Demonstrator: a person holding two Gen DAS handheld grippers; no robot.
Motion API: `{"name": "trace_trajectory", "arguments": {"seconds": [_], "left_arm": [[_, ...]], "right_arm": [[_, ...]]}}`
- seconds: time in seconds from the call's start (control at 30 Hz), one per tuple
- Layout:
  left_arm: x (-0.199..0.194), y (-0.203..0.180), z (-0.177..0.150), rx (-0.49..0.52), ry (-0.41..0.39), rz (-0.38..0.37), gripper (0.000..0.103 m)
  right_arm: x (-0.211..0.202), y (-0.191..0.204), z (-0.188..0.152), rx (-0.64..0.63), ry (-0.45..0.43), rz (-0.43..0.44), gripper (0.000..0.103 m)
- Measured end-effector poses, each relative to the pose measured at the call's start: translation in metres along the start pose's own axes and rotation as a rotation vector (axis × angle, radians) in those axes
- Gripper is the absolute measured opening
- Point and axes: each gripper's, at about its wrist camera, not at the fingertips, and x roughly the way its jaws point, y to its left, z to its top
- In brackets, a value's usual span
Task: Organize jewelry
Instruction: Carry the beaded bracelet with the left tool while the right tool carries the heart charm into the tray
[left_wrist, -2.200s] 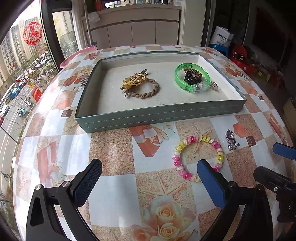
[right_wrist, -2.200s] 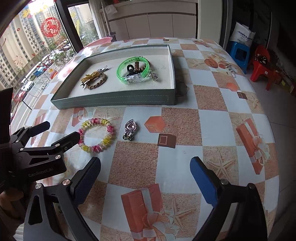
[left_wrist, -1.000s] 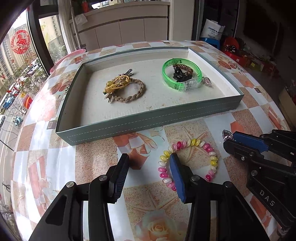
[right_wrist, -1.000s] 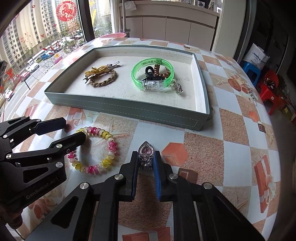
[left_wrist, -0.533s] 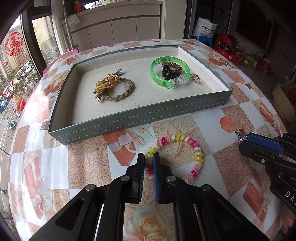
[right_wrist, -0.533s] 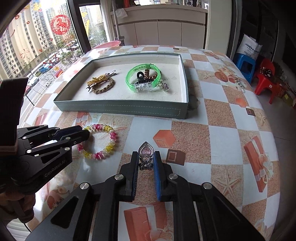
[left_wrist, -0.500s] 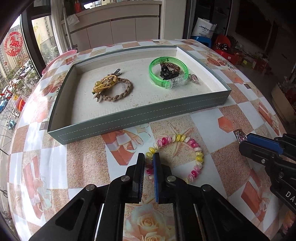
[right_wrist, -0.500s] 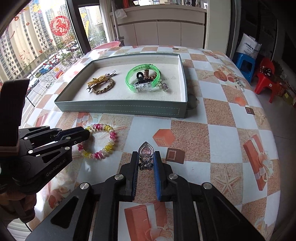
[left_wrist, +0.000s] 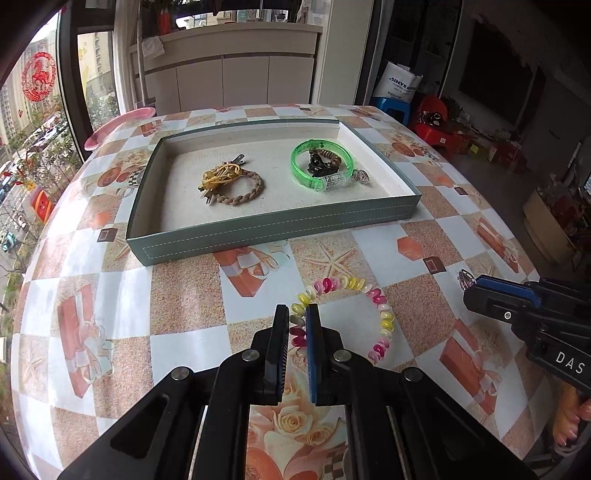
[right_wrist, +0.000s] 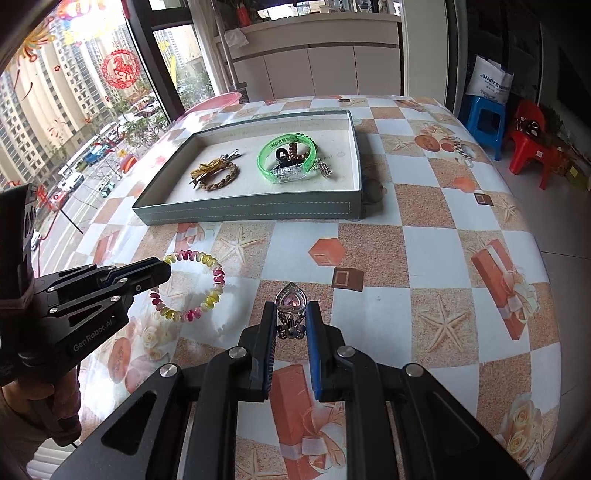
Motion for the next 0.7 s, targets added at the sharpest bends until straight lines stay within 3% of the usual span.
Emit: {"name": "trace_trajectory", "arguments": {"seconds": [0.33, 0.7], "left_arm": [[-0.039, 0.023, 0.01, -0.046, -0.091, -0.012, 0.021], [-0.054, 0.04, 0.046, -0.031, -0.168, 0.02, 0.021]], "right_arm": [[-0.019, 0.005, 0.009, 0.025, -0.021, 0.018, 0.017], [-0.022, 0.013, 0.056, 0.023, -0.056, 0.027, 0.017]]}}
